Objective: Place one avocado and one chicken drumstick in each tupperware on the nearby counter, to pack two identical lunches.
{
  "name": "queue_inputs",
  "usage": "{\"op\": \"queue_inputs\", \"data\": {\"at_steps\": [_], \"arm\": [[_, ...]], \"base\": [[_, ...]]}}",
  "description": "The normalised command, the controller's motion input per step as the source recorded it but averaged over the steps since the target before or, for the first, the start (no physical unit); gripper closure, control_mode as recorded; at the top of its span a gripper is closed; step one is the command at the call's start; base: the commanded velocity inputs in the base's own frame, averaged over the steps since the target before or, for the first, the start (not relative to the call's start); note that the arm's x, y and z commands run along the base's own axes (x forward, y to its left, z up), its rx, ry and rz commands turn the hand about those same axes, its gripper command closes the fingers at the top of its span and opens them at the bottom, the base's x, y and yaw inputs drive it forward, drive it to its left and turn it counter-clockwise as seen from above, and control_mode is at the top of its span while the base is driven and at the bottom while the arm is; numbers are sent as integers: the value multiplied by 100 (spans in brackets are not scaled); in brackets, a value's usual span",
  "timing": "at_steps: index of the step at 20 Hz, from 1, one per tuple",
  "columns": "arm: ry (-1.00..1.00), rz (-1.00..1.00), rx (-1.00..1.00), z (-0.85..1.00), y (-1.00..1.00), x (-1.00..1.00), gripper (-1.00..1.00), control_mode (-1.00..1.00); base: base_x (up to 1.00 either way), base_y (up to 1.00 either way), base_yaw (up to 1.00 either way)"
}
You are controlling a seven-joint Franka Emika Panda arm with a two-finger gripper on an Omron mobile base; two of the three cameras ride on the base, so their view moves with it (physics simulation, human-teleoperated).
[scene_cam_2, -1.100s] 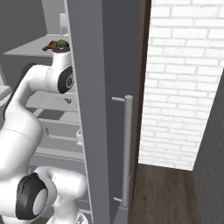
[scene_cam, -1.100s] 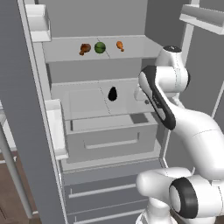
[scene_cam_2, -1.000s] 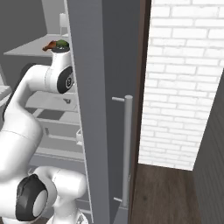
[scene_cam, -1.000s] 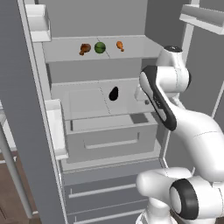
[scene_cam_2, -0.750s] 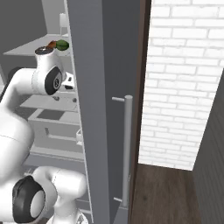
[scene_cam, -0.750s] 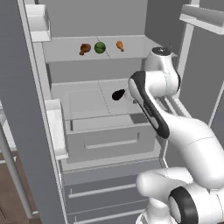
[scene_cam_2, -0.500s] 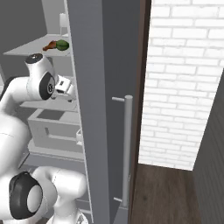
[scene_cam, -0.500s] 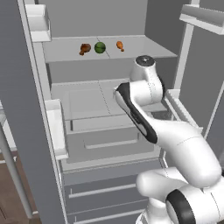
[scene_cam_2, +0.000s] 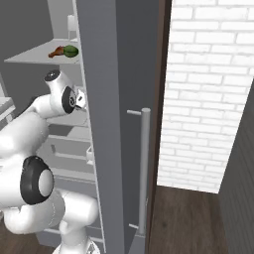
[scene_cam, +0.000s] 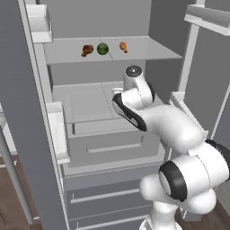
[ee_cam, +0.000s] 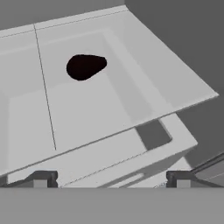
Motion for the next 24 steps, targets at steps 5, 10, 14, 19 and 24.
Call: {"op": "queue_inputs", "data": {"at_steps": [5, 10, 14, 19, 24], "arm": [[0, -7, 0, -6, -15, 82, -100, -100], [0, 0, -3, -23, 0, 30, -100, -100], [0, 0, -4, -31, 1, 30, -100, -100], [3, 0, -3, -15, 4, 52, -100, -100], [6, 0, -4, -16, 4, 54, -100, -100]], "base": [[0, 0, 0], [0, 0, 0], [0, 0, 0], [0, 0, 0], [0, 0, 0]]}}
